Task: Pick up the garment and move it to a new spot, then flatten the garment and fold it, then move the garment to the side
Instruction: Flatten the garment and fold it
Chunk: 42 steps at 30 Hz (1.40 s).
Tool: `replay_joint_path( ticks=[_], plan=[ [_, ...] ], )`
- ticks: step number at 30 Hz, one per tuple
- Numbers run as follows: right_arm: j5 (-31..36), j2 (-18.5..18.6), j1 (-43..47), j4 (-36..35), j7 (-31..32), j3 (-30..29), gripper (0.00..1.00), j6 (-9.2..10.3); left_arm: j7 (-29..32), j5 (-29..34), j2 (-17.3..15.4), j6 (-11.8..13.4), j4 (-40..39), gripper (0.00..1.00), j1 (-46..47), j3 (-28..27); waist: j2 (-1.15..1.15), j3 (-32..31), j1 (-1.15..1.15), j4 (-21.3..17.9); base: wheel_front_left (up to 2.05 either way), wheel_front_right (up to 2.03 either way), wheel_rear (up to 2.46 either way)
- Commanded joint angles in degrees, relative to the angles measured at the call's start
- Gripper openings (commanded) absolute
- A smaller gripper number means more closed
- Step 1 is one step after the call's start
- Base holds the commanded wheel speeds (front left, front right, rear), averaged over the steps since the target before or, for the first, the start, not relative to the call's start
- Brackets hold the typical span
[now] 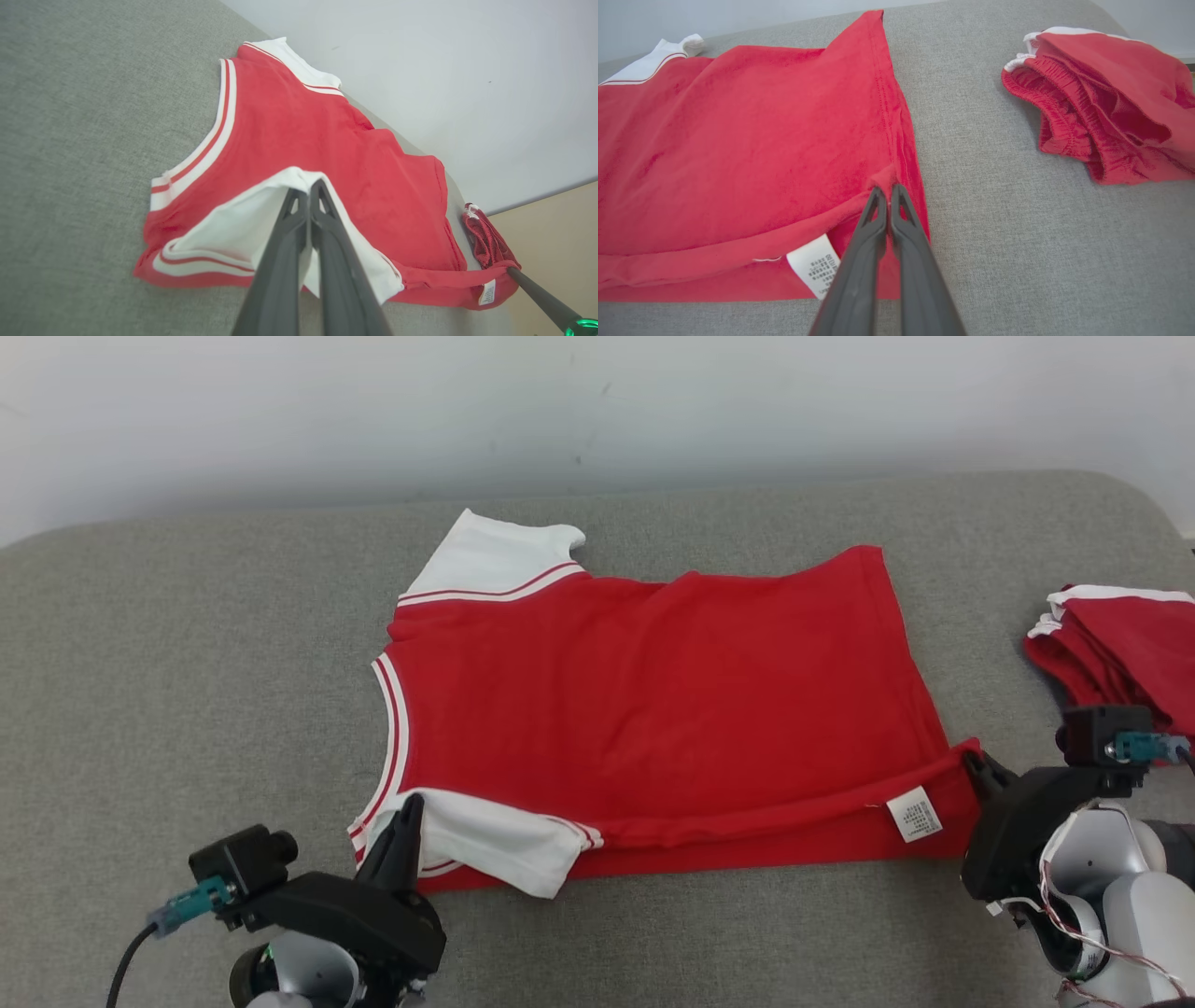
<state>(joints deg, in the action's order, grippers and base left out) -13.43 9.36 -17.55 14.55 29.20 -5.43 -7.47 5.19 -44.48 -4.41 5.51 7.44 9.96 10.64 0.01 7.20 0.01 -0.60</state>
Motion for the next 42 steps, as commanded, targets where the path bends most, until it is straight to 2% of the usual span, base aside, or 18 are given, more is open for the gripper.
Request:
replay_joint_path(
  ticks=[1, 6, 13, 25, 26, 27, 28, 35, 39, 42],
  plan=[
    [0.2, 0.6, -0.5, 0.2, -0.3, 0.2, 0.00, -0.03, -0.3, 0.5, 0.1, 0.1, 0.1, 0.00, 0.8, 0.1, -0.01, 1.2, -0.01, 0.1, 0.00, 0.00, 0.00],
    [0.2, 1.3, -5.1, 4.3, -2.3, 1.6, 0.00, -0.03, -3.4, 0.9, 0.6, 0.9, 4.9, 0.00, 5.8, -0.2, -0.01, 3.4, -0.01, 0.2, 0.00, 0.00, 0.00],
    [0.5, 1.6, -9.2, 9.2, -6.3, 1.8, 0.00, -0.03, -5.2, 0.1, 1.0, 0.0, 9.3, 0.00, 10.1, 0.4, -0.01, 4.7, -0.01, 0.5, 0.00, 0.00, 0.00],
    [1.1, 1.3, -10.7, 15.1, -9.5, 2.0, 0.00, -0.03, -6.6, 0.9, 0.9, -0.7, 14.3, 0.00, 14.8, 1.4, -0.01, 4.9, -0.01, -0.2, 0.00, 0.00, 0.00],
    [1.1, 1.1, -10.9, 15.3, -9.8, 1.8, 0.00, -0.03, -6.8, 0.9, 0.9, -0.8, 14.8, 0.02, 15.1, 1.4, -0.01, 4.9, -0.01, -0.3, 0.00, 0.00, 0.00],
    [1.2, 1.0, -11.0, 15.6, -10.1, 1.8, 0.34, -0.03, -6.9, 0.8, 0.9, -0.8, 15.3, 0.27, 15.3, 1.4, -0.01, 4.8, -0.01, -0.3, 0.00, 0.00, 0.00],
    [1.2, 0.8, -11.2, 15.8, -10.5, 1.6, 1.00, -0.03, -7.4, 1.2, 0.9, -0.5, 15.8, 1.00, 15.5, 1.4, -0.01, 4.7, -0.01, -0.5, 0.00, 0.00, 0.00],
    [1.1, -0.2, -11.0, 15.9, -13.3, 1.3, 1.00, -0.03, -11.6, 4.5, -0.7, -0.7, 17.3, 1.00, 14.2, 2.7, -0.01, 3.0, -0.01, -0.9, 0.00, 0.00, 0.00],
    [0.4, -0.1, -9.1, 14.0, -14.4, 0.5, 1.00, -0.03, -15.5, 8.3, -3.0, 0.6, 16.1, 1.00, 11.2, 3.6, -0.01, 2.0, -0.01, -0.9, 0.00, 0.00, 0.00],
    [0.6, 0.2, -6.8, 12.4, -13.4, -0.3, 1.00, -0.03, -16.1, 12.6, -5.4, 2.1, 15.2, 1.00, 8.0, 6.1, -0.01, 1.5, -0.01, -0.8, 0.00, 0.00, 0.00]
  ],
)
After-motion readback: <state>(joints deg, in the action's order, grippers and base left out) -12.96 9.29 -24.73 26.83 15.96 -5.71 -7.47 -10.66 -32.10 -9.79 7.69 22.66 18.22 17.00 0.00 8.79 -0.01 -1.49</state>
